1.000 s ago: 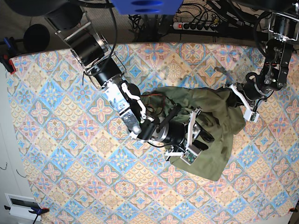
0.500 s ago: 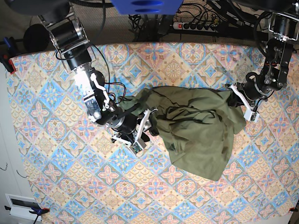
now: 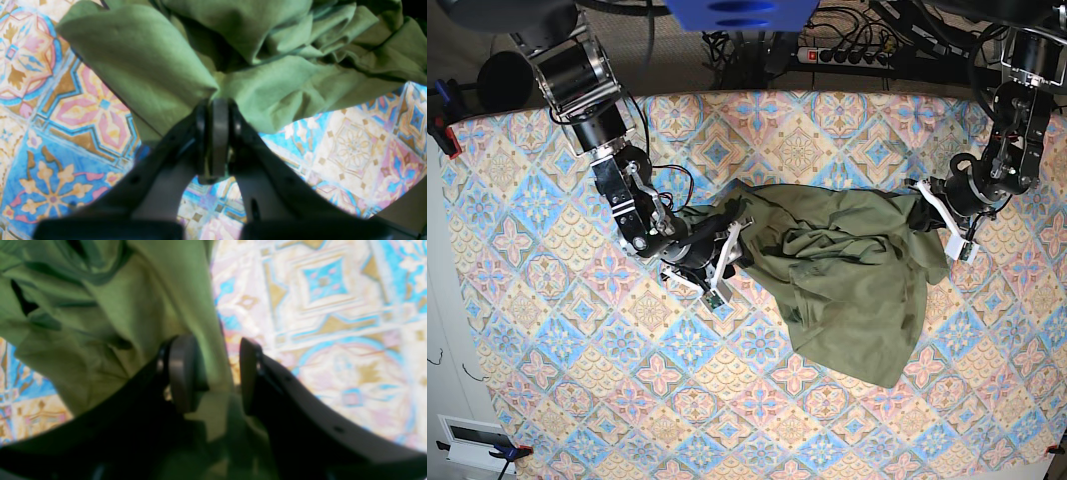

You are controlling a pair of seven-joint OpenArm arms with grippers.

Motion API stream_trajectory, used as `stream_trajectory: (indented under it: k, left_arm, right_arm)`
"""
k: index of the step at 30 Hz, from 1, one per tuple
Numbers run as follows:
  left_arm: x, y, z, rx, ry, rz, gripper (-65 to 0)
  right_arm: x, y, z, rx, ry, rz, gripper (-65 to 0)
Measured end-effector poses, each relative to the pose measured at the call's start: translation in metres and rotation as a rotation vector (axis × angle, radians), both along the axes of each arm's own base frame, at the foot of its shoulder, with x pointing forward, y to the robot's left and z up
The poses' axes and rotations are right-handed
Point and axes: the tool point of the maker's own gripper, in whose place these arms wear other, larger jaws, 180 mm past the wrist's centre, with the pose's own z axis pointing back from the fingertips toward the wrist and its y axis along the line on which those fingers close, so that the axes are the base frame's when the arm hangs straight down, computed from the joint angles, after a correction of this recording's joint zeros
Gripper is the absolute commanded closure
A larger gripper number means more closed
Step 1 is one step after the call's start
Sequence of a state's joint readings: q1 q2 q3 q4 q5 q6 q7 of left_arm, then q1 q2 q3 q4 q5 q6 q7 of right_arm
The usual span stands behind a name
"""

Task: Layout the t-shirt on the table in an organized manner, then fold the t-shirt properly
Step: 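Reach the right gripper into the t-shirt middle and grasp fabric, then drag the grasped fabric with the right gripper away from the left gripper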

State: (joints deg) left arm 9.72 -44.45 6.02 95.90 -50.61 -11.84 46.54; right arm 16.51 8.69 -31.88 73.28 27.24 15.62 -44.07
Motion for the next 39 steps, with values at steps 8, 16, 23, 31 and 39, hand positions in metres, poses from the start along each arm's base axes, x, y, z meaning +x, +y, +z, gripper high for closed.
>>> stream_trajectory:
  k: [8,16,23,31,39]
  left_arm:
    - [0.000,0.000,0.000,0.000,0.000,0.000,0.0]
    - [0.001,0.000,0.001,-0.001,-0.002,0.002,0.0]
    - [0.002,-0.002,0.002,-0.009,-0.005,0.001,0.0]
    - [0.003,-0.002,0.003,-0.007,-0.013,0.006,0.0]
    - [0.003,-0.009,0.009,-0.013,-0.026,-0.020,0.0]
  right_arm:
    - [-0.004,0.005,-0.010,0.002,0.036,-0.004,-10.6]
    - [0.019,-0.038,0.074,0.079,-0.208,-0.098,-0.8]
    - [0.007,-0.104,0.109,0.021,-0.303,-0.189,-0.7]
    - [-0.036,-0.185,0.117,0.092,-0.282,-0.425,-0.7]
    - [-0.065,-0.176,0.096,0.115,-0.171,-0.405,-2.0]
